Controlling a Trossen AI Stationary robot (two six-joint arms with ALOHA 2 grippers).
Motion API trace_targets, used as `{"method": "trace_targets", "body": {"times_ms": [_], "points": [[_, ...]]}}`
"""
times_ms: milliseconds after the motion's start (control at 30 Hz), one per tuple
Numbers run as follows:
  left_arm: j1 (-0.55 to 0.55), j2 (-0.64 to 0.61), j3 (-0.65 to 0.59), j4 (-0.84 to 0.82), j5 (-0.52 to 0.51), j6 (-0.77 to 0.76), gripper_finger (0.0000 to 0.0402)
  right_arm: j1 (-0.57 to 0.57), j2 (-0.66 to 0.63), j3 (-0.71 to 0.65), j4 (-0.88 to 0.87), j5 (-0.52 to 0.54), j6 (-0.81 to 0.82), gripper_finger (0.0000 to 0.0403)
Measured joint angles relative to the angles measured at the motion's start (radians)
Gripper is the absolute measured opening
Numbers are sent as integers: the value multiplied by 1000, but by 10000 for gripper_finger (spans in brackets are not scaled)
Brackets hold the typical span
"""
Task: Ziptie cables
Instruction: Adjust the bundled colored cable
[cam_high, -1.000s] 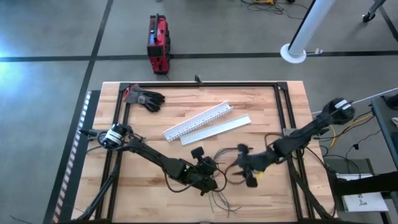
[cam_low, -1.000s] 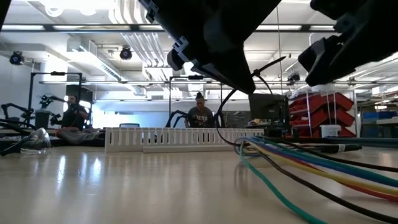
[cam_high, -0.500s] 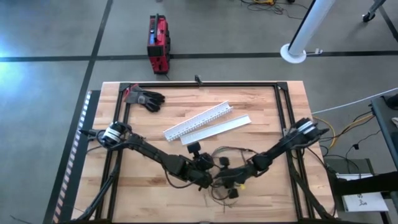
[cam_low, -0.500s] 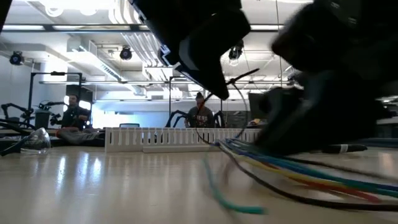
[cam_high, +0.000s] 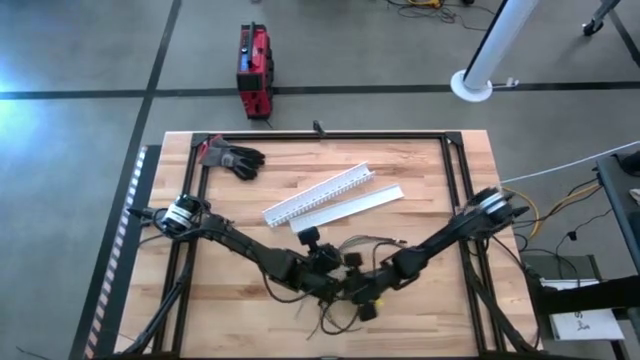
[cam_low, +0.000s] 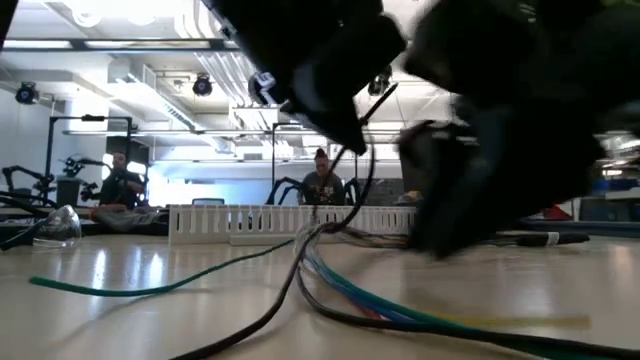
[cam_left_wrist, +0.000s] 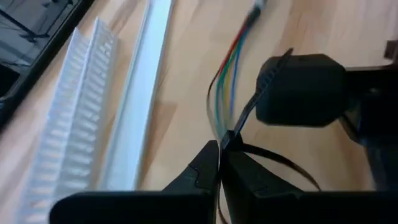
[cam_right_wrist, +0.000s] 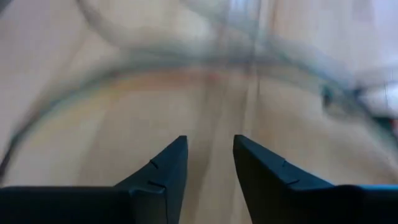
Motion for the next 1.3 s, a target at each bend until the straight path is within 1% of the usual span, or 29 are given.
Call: {"method": "trace_targets", "body": {"times_ms": [133,233,267,333,433,500,600,633,700,833,900,1000,1100,1200,1300], "points": [[-1,-5,-93,231,-5,26,0,25,-143,-38,-374,7,107,125],[-2,-3,-145,357,21,43,0,28,-233,-89,-571,9,198,123],[-2,-3,-160,391,44,44,0,23,-251,-114,-623,12,220,120],[-2,-4,-180,431,88,49,0,19,-293,-168,-669,44,233,114],[-6,-4,-192,494,144,58,0,-6,-341,-250,-732,152,202,105],[-10,-4,-197,524,169,62,0,-43,-359,-297,-716,267,156,100],[-14,-4,-202,536,181,78,0,-121,-360,-342,-674,446,57,94],[-15,-4,-202,546,181,84,0,-153,-360,-348,-640,484,11,92],[-16,-4,-202,567,181,92,0,-220,-353,-350,-542,511,-91,90],[-17,-4,-206,583,183,106,0,-352,-323,-356,-357,496,-273,92],[-17,-4,-206,584,183,106,0,-404,-315,-352,-281,453,-350,96],[-18,-4,-206,583,194,107,0,-463,-311,-353,-237,373,-448,103],[-18,-4,-206,587,198,107,0,-496,-317,-352,-233,309,-536,107],[-18,-4,-208,596,199,114,0,-519,-317,-352,-216,295,-584,106],[-18,-4,-210,612,199,120,0,-540,-315,-353,-140,284,-590,100]]}}
